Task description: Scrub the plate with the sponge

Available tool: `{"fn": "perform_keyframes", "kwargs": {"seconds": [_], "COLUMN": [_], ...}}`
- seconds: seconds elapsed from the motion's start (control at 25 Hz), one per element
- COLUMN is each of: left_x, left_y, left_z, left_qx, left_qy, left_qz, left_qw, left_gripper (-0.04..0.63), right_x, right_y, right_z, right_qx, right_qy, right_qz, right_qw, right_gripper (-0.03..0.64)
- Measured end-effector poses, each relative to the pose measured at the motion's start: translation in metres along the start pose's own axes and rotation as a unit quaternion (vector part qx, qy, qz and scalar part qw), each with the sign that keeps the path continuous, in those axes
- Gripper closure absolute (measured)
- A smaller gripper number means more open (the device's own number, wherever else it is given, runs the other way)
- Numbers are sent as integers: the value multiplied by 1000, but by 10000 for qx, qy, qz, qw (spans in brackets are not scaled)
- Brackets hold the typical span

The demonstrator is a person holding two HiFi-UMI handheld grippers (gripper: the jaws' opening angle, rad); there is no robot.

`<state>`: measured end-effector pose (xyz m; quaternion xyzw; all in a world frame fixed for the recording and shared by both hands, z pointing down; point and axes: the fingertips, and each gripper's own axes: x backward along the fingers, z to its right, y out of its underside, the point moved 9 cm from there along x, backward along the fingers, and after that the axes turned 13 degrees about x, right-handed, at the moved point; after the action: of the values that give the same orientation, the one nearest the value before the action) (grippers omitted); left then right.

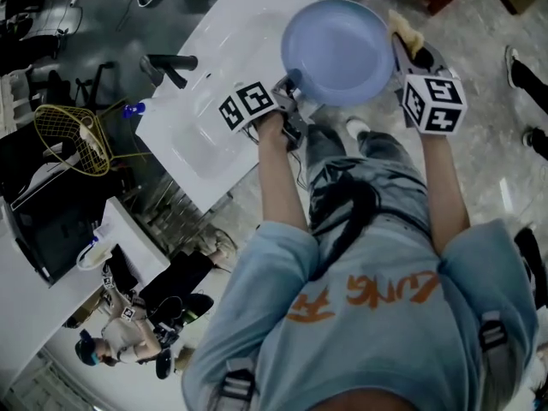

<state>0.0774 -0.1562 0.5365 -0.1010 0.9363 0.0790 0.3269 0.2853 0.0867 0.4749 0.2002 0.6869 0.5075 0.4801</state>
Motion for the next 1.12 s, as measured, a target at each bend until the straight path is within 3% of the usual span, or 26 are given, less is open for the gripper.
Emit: {"fn": "perform_keyframes", "kwargs": {"seconds": [0.24,0.4,0.52,0.64,0.84,1.12], "left_x": [11,32,48,70,116,195], "left_y": [5,-1,-9,-13,-24,-32], "left_z": [10,13,21,39,56,85], "left_qx": [-924,-1104,-1516,-1968,-2116,-2375], "left_qy": [-142,-209,-343,-447,-246,37], "left_qz": [67,563,1010,1528,2533,4036], "left_qw": [9956,9921,9827,9674,9436,8836], "left_gripper": [477,478,479,490,576,592], "right_x": [-4,-8,-17,-23,-35,-50], "right_y": [-15,-33,-51,-76,-111,-179], "right_z": [0,-4,-12,-24,-58,-116], "right_qx": [210,387,550,722,944,1206], "right_qy": [-154,-287,-460,-710,-1188,-2050], "right_qz": [110,276,470,670,1030,1643], "right_qw": [9996,9985,9963,9926,9830,9573], "right_gripper": [580,580,580,580,580,580]}}
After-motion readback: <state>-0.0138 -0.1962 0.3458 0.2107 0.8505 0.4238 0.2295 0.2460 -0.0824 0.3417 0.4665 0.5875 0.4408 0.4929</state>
